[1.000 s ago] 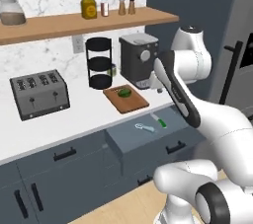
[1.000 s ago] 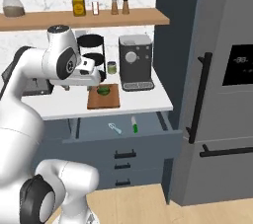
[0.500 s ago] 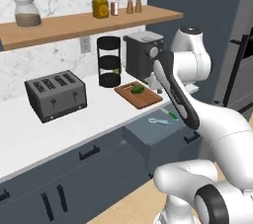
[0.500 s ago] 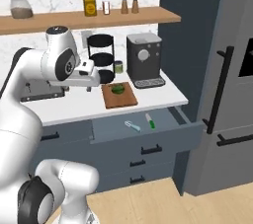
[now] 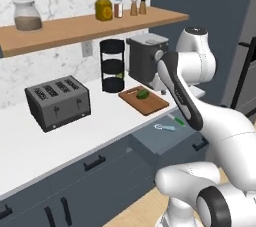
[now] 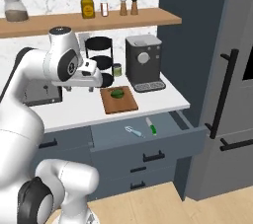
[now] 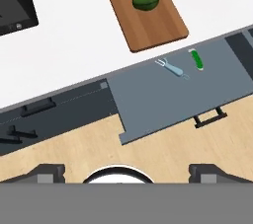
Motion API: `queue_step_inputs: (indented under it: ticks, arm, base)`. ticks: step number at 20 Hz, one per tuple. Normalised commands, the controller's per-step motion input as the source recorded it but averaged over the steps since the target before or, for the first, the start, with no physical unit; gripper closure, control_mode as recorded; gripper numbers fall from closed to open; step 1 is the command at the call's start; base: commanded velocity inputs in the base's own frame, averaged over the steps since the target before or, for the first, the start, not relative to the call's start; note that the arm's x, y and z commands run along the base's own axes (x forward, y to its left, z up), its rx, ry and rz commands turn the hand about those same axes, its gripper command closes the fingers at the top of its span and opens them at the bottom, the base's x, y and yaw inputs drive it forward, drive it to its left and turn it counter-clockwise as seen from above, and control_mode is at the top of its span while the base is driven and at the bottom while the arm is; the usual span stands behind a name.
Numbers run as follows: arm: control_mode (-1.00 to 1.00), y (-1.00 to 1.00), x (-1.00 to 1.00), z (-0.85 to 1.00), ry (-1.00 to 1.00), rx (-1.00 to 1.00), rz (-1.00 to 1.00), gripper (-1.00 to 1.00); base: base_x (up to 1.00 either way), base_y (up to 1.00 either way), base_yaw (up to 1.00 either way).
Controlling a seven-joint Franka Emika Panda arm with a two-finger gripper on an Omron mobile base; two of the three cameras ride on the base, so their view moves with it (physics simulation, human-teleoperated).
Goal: Place the appropriate cutting tool for cutting the avocado skin on the cutting board.
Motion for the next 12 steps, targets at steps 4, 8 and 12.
queue_step_inputs:
  ticks: [4,8,12]
  arm:
    - [1.00,0.00,0.00,0.00,0.00,0.00,0.00,-1.00]
    - [1.00,0.00,0.00,0.00,0.00,0.00,0.00,-1.00]
    - [1.00,0.00,0.00,0.00,0.00,0.00,0.00,-1.00]
  base:
    - [0.38,0.00,-0.02]
    - [0.45,0.00,-0.02]
    - [0.33,0.00,0.00]
